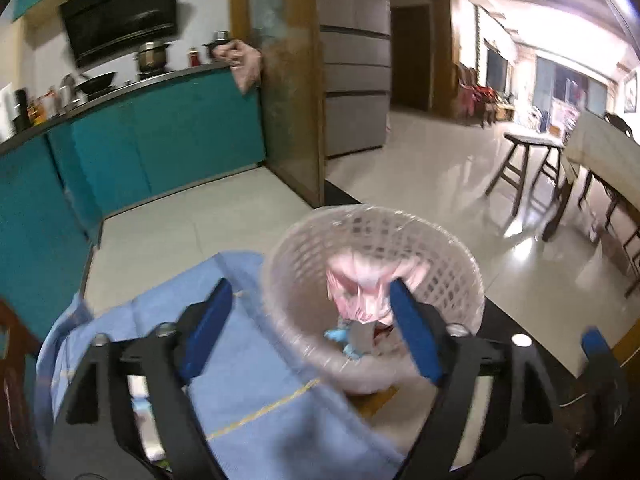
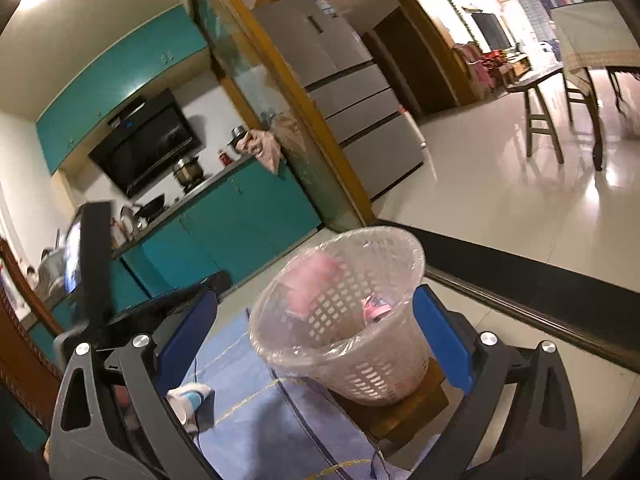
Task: Collect trash
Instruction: 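Swing the left tool over the wastebasket and release the pink paper bag, then grasp the white paper cup by its rim with the right tool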
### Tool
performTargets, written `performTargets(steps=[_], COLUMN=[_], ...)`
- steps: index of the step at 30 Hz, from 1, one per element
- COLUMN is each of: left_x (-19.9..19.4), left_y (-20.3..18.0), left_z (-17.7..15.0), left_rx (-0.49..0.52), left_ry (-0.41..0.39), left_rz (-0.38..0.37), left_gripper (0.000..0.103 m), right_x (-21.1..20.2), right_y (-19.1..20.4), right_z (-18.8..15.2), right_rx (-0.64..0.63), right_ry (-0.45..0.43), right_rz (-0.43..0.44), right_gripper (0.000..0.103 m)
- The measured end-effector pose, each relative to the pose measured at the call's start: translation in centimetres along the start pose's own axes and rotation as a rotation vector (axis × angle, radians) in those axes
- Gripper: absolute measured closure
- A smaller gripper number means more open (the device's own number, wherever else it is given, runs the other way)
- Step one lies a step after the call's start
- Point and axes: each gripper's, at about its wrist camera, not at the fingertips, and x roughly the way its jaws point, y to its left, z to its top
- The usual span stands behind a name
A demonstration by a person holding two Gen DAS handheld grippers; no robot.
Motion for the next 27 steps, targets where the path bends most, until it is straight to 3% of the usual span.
performTargets(steps=[6, 11, 18, 27], left_x=[-7.4, -11.8, -11.4, -10.9], left_y=[5.7, 10.4, 12.8, 12.9], left_z=[-7.6, -13.0, -15.8, -17.0], left_rx=[-0.05, -0.195, -0.296, -0.293], left_ry=[0.011, 0.07, 0.098, 0.114], left_rz=[0.147, 0.243, 0.261, 0.248], left_gripper=[0.01, 0.008, 0.008, 0.008], right_x=[2.0, 3.0, 2.9, 2.9], right_y=[4.8, 9.5, 12.1, 12.7], right_z=[-1.8, -4.8, -6.9, -7.4], right_rx=[-0.196, -0.383, -0.456, -0.49], right_ry=[0.156, 0.284, 0.344, 0.36], right_rz=[0.116, 0.244, 0.286, 0.276], right_gripper=[0.007, 0.007, 0.007, 0.007])
